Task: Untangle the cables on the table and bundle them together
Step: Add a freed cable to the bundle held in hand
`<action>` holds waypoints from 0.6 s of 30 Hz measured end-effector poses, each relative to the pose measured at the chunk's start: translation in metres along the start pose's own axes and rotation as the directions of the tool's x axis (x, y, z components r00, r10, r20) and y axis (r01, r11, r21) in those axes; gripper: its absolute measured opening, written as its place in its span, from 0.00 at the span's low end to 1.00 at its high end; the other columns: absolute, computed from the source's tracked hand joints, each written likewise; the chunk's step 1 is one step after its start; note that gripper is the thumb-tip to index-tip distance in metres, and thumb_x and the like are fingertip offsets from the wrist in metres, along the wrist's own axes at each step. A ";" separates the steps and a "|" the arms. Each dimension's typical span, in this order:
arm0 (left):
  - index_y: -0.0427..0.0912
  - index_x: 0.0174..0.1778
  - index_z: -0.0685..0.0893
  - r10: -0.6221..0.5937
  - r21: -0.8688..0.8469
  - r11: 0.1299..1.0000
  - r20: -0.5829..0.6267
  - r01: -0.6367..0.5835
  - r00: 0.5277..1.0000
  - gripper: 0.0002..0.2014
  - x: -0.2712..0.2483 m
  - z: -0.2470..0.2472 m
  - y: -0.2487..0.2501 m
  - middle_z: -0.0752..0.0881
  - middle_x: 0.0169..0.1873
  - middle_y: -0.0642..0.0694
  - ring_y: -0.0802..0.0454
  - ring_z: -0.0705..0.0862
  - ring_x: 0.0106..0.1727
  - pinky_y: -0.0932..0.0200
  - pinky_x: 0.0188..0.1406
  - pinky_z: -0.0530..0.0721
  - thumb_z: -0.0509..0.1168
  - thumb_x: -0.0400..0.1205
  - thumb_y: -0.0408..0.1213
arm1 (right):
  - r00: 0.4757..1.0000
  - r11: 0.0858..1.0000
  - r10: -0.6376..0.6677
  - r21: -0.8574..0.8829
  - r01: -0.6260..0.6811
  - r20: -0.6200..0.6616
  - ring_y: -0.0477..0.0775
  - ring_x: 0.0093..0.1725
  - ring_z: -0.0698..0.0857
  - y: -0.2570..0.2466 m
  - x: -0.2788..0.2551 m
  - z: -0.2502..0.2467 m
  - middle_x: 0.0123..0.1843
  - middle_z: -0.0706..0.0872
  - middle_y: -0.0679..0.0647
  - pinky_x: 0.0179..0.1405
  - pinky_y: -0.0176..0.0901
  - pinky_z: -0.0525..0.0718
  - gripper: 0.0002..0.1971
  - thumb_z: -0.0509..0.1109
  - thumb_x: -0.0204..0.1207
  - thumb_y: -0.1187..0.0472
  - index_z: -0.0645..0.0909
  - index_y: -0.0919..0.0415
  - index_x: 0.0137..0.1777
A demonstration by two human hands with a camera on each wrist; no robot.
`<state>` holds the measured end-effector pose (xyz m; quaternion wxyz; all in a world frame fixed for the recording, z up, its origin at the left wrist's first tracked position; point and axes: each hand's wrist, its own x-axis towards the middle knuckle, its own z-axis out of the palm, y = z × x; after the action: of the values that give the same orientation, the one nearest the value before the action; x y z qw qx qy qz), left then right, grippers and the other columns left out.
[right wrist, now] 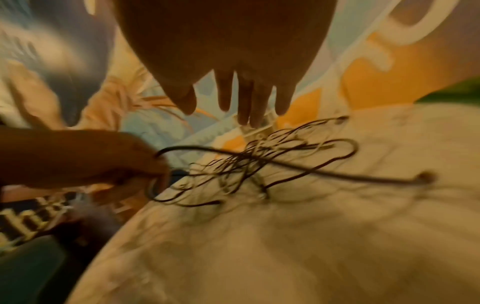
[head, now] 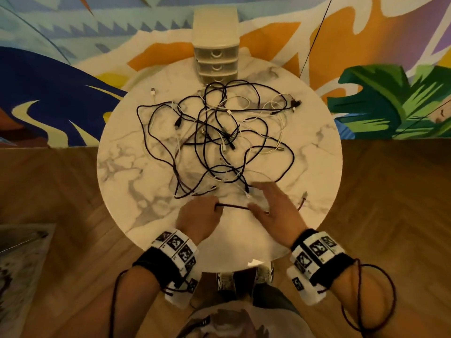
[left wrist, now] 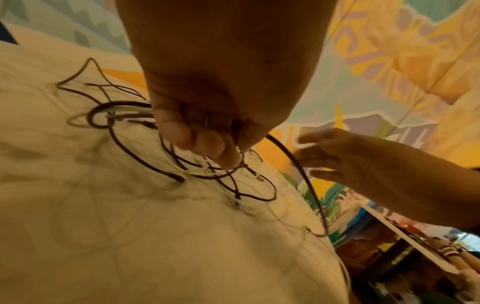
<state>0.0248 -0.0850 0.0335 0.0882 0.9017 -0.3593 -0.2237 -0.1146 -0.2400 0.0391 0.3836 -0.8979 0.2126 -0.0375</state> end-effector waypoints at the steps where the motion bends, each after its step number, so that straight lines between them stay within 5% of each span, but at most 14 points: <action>1: 0.47 0.46 0.82 0.004 -0.011 1.000 -0.016 -0.004 1.000 0.12 -0.003 0.002 0.010 0.86 0.43 0.47 0.44 0.84 0.46 0.52 0.41 0.81 0.55 0.84 0.47 | 0.993 0.998 0.013 0.057 -0.020 0.121 0.45 0.57 0.79 -0.006 0.002 0.005 0.59 0.82 0.50 0.60 0.42 0.77 0.17 0.62 0.82 0.49 0.77 0.54 0.67; 3: 0.47 0.45 0.82 -0.011 -0.026 1.000 -0.024 0.010 1.000 0.12 -0.006 0.004 0.021 0.87 0.43 0.47 0.45 0.84 0.46 0.54 0.40 0.79 0.56 0.84 0.46 | 0.958 0.980 0.047 0.174 -0.099 0.282 0.48 0.39 0.84 -0.007 0.004 0.011 0.39 0.86 0.50 0.44 0.46 0.81 0.15 0.59 0.84 0.49 0.83 0.55 0.50; 5: 0.48 0.46 0.82 -0.064 -0.057 0.996 0.004 0.065 0.998 0.10 -0.005 0.012 0.020 0.86 0.43 0.47 0.45 0.84 0.46 0.54 0.40 0.79 0.57 0.83 0.46 | 0.962 0.995 0.017 0.094 -0.044 0.272 0.46 0.27 0.76 0.000 0.008 0.007 0.25 0.76 0.47 0.33 0.46 0.74 0.19 0.58 0.85 0.49 0.80 0.57 0.36; 9: 0.47 0.54 0.84 -0.219 -0.212 0.950 0.063 0.227 0.974 0.10 0.009 0.021 -0.021 0.87 0.53 0.42 0.41 0.84 0.54 0.53 0.50 0.81 0.58 0.84 0.41 | 0.989 0.996 -0.061 -0.054 0.069 0.138 0.45 0.24 0.70 0.007 0.028 -0.027 0.22 0.71 0.48 0.30 0.49 0.70 0.20 0.61 0.83 0.50 0.72 0.53 0.28; 12: 0.40 0.60 0.85 -0.331 -0.319 0.905 -0.110 0.282 0.937 0.12 0.030 -0.003 -0.051 0.86 0.59 0.37 0.37 0.83 0.59 0.51 0.57 0.78 0.62 0.83 0.34 | 0.998 0.999 -0.036 0.039 0.038 -0.052 0.46 0.23 0.66 0.009 0.043 -0.072 0.21 0.67 0.49 0.28 0.48 0.66 0.21 0.65 0.82 0.56 0.68 0.57 0.26; 15: 0.39 0.57 0.85 -0.260 -0.344 0.924 -0.244 0.168 0.934 0.10 0.040 -0.019 -0.053 0.87 0.54 0.37 0.38 0.84 0.56 0.51 0.55 0.79 0.63 0.83 0.36 | 0.968 0.991 0.041 0.135 -0.008 -0.246 0.47 0.24 0.64 0.033 0.046 -0.107 0.21 0.66 0.52 0.27 0.47 0.63 0.23 0.66 0.81 0.59 0.66 0.58 0.24; 18: 0.44 0.56 0.85 -0.198 -0.236 0.953 -0.021 0.187 0.980 0.10 0.035 -0.007 -0.040 0.87 0.48 0.39 0.40 0.85 0.50 0.53 0.49 0.81 0.61 0.84 0.39 | 0.971 0.977 0.181 -0.084 -0.196 -0.154 0.55 0.27 0.74 0.078 0.043 -0.105 0.24 0.74 0.56 0.25 0.46 0.65 0.21 0.62 0.82 0.50 0.71 0.61 0.30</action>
<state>0.0745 -0.0801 0.0146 0.1791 0.9205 -0.2389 -0.2519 -0.1270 -0.3764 0.0534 0.3241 -0.8863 0.3260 -0.0556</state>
